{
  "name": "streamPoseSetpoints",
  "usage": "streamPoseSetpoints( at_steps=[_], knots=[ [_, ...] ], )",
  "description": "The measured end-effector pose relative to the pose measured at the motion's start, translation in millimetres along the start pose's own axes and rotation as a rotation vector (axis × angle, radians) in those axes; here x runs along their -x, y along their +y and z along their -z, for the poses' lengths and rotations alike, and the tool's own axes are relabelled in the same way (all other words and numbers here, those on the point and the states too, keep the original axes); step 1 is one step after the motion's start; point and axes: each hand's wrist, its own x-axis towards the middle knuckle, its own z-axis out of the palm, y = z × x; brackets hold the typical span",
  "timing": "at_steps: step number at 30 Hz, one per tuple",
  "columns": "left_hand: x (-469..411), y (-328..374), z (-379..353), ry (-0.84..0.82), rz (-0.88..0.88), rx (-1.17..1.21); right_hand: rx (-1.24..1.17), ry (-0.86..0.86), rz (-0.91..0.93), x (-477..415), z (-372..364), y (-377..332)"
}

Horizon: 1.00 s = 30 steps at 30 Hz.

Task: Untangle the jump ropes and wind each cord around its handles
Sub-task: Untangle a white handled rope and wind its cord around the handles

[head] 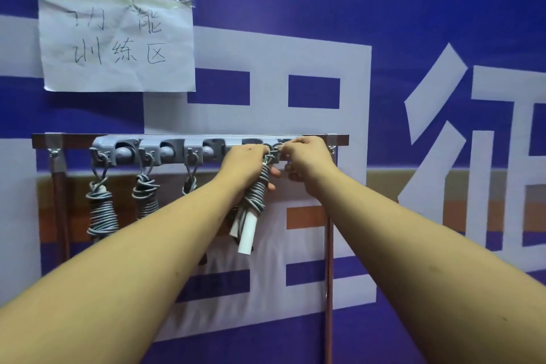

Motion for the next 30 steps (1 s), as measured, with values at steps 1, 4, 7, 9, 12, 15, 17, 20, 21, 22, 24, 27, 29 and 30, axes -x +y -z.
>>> streamPoseSetpoints(
  at_steps=[1,4,7,9,12,15,17,20,21,22,24,27,29,30],
  knots=[
    [-1.0,-2.3,-0.5,0.006,0.004,0.011,0.01,-0.011,-0.01,-1.9,-1.2,0.6],
    [-3.9,-7.8,-1.3,0.017,0.034,0.022,0.034,-0.01,-0.032,-7.8,-6.3,4.1],
    [-9.6,-9.6,-1.0,0.026,0.037,0.025,0.041,-0.02,-0.044,-14.2,-9.0,6.8],
    [-14.1,-9.6,-0.5,0.033,0.034,0.024,0.042,-0.019,-0.048,-19.2,-10.2,7.2],
    [-18.6,-9.6,-0.5,0.046,0.049,0.019,0.086,-0.011,-0.043,-24.8,-13.5,6.2],
    [-20.7,-10.1,-0.9,0.04,0.067,0.004,0.077,0.024,-0.058,-29.8,-15.3,8.0],
    [-21.8,-10.1,-0.8,0.035,0.086,0.012,0.105,0.022,-0.059,-29.9,-16.4,7.0],
    [-26.5,-10.3,-3.5,0.022,0.106,0.039,0.056,0.077,-0.074,-36.0,-16.2,8.6],
    [-28.8,-10.3,-5.0,0.022,0.111,0.046,0.059,0.084,-0.083,-37.3,-15.1,9.0],
    [-31.2,-11.3,-5.7,0.028,0.115,0.051,0.066,0.079,-0.092,-39.3,-15.6,10.2],
    [-33.1,-15.2,-6.0,0.041,0.126,0.052,0.057,0.065,-0.114,-37.0,-15.8,10.8],
    [-34.0,-24.1,-5.0,0.024,0.158,0.037,-0.028,0.058,-0.178,-34.8,-15.6,17.7],
    [-32.8,-29.5,-3.8,0.005,0.163,0.014,-0.048,0.052,-0.196,-35.7,-16.5,23.6],
    [-34.3,-32.5,-3.3,0.0,0.149,0.0,-0.039,0.047,-0.193,-38.5,-18.9,26.4]
  ],
)
